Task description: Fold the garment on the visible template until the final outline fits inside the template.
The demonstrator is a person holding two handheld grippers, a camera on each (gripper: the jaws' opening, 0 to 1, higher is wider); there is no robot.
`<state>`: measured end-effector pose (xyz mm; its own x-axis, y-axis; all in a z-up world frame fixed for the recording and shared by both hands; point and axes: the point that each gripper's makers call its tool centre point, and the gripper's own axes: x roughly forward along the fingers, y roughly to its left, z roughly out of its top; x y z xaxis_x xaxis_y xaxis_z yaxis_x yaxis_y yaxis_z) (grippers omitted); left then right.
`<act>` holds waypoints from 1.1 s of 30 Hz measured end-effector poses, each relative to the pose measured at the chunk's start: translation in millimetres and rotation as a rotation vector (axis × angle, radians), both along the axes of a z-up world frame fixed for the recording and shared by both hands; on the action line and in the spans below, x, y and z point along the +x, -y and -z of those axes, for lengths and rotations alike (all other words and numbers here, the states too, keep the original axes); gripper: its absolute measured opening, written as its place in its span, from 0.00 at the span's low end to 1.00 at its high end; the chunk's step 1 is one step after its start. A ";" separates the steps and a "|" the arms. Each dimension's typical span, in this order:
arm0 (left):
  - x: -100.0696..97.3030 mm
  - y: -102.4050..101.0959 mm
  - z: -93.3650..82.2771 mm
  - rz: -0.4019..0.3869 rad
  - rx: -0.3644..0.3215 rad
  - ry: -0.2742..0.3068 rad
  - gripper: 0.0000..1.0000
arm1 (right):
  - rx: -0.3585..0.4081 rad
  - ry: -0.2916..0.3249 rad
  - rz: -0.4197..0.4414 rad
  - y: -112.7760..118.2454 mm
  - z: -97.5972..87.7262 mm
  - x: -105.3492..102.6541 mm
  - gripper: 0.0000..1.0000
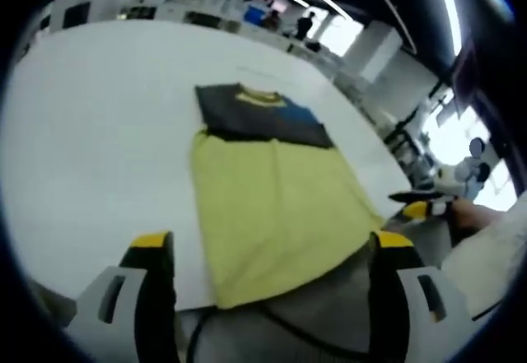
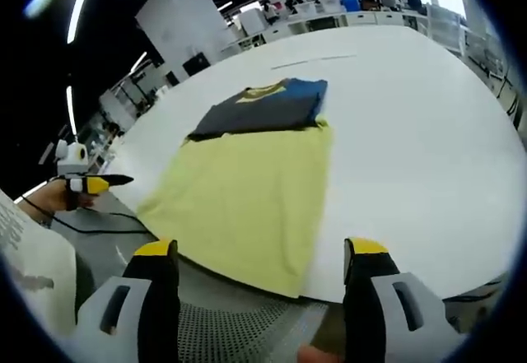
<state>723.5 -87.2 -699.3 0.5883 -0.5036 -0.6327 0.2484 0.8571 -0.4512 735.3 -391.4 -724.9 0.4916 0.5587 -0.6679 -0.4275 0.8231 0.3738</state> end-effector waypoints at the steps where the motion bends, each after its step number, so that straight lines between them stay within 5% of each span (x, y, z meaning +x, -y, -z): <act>1: -0.7 0.5 0.8 0.002 0.000 -0.002 0.95 | -0.002 -0.002 -0.003 -0.2 0.5 -0.7 0.82; 16: -14.1 5.4 19.9 0.031 0.008 -0.093 0.90 | -0.048 -0.056 -0.084 -7.2 13.7 -11.5 0.73; 33: -26.9 1.7 43.5 0.036 0.025 -0.192 0.83 | -0.086 -0.122 -0.058 0.8 29.1 -14.0 0.59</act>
<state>696.7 -88.9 -742.8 0.4374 -0.5046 -0.7444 0.1899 0.8609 -0.4720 721.4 -392.2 -754.0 0.3724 0.5217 -0.7676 -0.4309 0.8297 0.3548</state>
